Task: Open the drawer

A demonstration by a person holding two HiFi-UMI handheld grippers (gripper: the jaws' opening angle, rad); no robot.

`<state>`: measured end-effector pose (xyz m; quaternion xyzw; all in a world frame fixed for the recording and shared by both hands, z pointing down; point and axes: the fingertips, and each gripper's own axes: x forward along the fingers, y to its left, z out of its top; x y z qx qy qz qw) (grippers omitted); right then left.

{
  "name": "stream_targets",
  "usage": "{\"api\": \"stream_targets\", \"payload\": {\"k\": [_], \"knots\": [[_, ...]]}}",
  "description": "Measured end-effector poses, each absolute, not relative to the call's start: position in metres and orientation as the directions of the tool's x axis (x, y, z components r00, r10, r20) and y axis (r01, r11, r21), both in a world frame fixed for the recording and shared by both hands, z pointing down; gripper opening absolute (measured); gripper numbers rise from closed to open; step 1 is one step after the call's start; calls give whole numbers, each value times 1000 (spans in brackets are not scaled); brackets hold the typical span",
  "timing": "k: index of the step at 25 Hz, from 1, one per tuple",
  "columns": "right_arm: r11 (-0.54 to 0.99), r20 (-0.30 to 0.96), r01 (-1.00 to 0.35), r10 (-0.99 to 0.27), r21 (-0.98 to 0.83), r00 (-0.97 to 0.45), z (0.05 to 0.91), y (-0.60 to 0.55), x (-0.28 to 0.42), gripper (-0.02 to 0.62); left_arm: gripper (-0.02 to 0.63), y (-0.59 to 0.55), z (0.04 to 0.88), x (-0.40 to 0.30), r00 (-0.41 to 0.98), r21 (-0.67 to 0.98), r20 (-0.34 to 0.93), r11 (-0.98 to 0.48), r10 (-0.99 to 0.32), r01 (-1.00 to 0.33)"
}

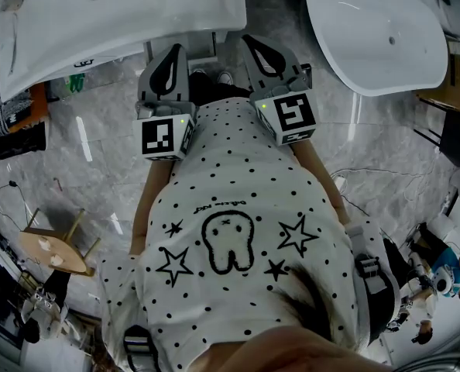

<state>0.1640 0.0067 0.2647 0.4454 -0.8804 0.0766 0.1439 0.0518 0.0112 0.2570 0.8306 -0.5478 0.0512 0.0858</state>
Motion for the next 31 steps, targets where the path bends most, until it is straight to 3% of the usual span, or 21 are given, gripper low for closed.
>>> {"api": "stream_targets", "payload": {"k": [31], "knots": [[596, 297, -802, -770, 21, -565, 261, 10, 171, 14, 3, 14, 258, 62, 402, 71, 175, -396, -899, -916]]}}
